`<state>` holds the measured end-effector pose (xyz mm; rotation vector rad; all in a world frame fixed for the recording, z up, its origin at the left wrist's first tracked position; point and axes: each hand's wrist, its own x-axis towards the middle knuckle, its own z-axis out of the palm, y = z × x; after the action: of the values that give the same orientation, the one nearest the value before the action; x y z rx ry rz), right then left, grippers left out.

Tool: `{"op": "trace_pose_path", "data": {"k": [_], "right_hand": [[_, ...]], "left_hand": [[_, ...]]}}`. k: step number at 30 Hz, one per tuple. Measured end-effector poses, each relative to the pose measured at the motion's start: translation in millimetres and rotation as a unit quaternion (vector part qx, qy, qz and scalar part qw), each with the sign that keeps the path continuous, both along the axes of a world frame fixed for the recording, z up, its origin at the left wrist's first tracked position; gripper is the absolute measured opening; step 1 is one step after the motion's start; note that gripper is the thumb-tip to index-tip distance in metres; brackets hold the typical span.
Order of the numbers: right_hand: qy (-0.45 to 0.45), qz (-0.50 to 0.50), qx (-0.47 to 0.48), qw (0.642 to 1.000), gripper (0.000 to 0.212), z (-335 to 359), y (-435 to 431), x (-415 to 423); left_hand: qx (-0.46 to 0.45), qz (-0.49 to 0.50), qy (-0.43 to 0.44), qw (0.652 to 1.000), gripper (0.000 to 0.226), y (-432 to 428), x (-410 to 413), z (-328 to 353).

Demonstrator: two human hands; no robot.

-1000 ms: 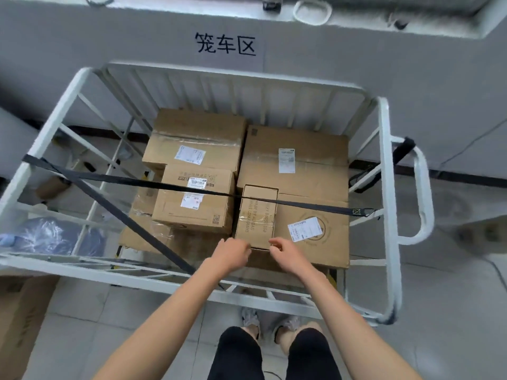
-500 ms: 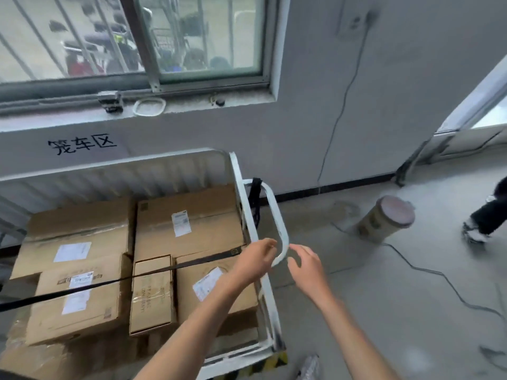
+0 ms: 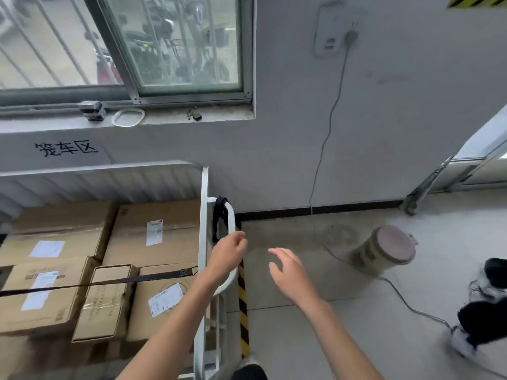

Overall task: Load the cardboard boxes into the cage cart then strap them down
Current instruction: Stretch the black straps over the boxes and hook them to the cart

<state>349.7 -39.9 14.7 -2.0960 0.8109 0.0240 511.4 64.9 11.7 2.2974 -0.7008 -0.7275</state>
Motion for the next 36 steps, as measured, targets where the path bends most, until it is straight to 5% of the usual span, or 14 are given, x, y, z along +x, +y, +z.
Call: {"op": "trace_pose_path", "data": {"k": [9,16,25,36], "right_hand": [[0.025,0.124,0.015,0.992,0.043,-11.6,-72.4,109.6],[0.073,0.162,0.042,0.983,0.043,-31.9,-138.5,183.3],[0.097,0.190,0.054,0.975,0.040,-40.8,-207.8,265.4],[0.125,0.363,0.076,0.920,0.041,-58.2,-236.9,346.6]], "left_hand": [[0.026,0.131,0.010,0.991,0.011,-57.1,98.6,-43.4],[0.066,0.239,0.075,0.966,0.026,-106.3,172.9,-87.6],[0.150,0.302,0.096,0.937,0.014,-117.0,192.0,-114.5],[0.246,0.304,0.070,0.918,0.020,-137.6,195.8,-107.0]]}}
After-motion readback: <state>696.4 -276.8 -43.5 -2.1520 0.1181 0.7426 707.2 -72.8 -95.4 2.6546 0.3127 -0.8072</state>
